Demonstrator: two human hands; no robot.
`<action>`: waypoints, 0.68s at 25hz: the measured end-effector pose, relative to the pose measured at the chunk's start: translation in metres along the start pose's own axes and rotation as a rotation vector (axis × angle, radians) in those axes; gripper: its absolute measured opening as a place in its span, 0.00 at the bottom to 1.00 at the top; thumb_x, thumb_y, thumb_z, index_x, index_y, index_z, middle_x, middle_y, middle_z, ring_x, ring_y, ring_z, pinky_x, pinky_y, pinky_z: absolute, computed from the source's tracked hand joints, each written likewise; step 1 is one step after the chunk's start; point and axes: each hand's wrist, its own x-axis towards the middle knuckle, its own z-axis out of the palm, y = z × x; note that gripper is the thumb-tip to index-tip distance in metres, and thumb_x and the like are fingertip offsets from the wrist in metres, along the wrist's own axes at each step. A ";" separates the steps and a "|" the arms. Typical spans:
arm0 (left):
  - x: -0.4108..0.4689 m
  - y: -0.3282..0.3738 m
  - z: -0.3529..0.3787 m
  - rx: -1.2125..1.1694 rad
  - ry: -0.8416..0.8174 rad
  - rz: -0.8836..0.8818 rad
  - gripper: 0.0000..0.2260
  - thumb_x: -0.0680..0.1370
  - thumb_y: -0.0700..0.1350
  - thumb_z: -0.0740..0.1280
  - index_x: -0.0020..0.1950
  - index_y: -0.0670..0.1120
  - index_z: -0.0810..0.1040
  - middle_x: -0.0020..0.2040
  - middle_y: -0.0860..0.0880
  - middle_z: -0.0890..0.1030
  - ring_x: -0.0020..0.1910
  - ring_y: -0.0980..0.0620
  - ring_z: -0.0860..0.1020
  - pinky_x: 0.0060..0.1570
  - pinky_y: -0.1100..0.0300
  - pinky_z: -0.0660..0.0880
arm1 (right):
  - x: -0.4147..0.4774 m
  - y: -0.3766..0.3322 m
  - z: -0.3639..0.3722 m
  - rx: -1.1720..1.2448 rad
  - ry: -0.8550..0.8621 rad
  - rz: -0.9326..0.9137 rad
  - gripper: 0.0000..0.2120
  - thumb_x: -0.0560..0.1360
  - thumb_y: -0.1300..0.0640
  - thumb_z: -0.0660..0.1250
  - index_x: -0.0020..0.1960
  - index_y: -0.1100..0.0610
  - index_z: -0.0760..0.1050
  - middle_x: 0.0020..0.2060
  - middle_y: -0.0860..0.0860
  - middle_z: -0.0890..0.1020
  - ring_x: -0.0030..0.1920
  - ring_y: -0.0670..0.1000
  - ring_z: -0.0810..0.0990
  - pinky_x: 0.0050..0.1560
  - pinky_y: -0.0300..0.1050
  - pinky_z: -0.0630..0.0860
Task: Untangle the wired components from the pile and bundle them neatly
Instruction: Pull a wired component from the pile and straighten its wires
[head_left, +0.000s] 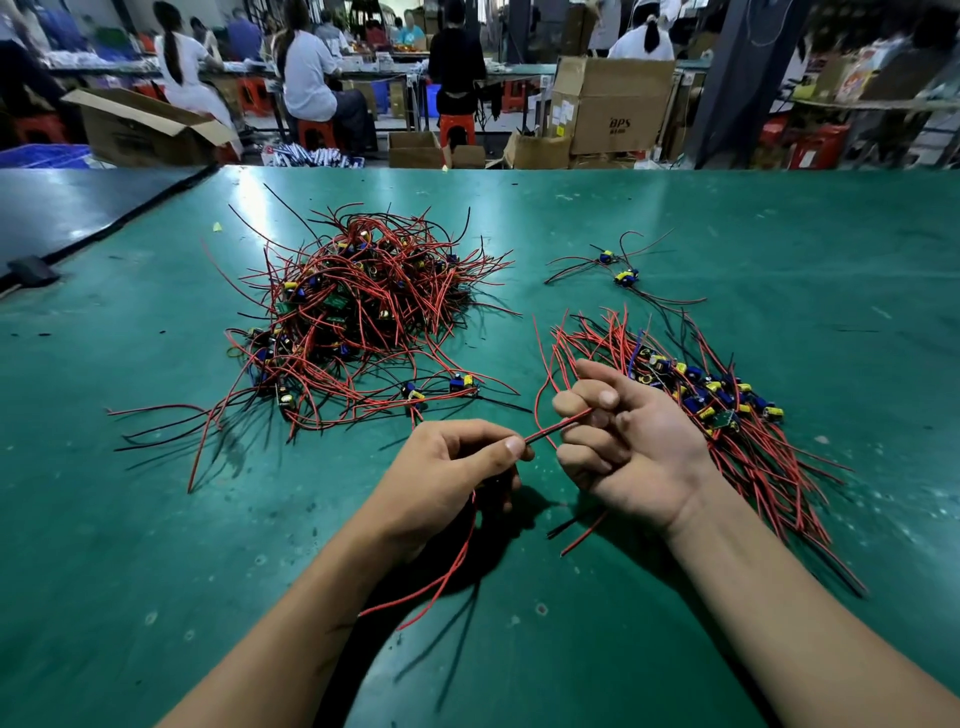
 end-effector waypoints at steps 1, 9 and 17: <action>0.000 0.000 0.000 0.030 0.003 0.005 0.06 0.77 0.42 0.68 0.44 0.41 0.83 0.32 0.44 0.80 0.29 0.47 0.76 0.33 0.61 0.73 | 0.000 0.000 -0.001 -0.009 -0.013 0.011 0.19 0.74 0.53 0.63 0.26 0.55 0.69 0.28 0.48 0.68 0.22 0.46 0.49 0.25 0.38 0.49; 0.001 0.005 0.005 -0.116 0.167 -0.036 0.06 0.80 0.38 0.65 0.47 0.36 0.78 0.35 0.40 0.82 0.30 0.44 0.81 0.32 0.58 0.79 | 0.009 0.010 0.001 -0.165 0.177 -0.135 0.26 0.71 0.36 0.67 0.54 0.57 0.79 0.31 0.47 0.69 0.22 0.43 0.62 0.20 0.34 0.61; 0.007 0.017 -0.001 -0.493 0.378 -0.004 0.05 0.82 0.39 0.60 0.50 0.39 0.73 0.42 0.39 0.85 0.39 0.45 0.85 0.39 0.53 0.83 | 0.008 0.037 -0.007 -1.346 0.165 -0.456 0.03 0.76 0.57 0.73 0.49 0.52 0.84 0.40 0.50 0.86 0.39 0.45 0.83 0.43 0.43 0.80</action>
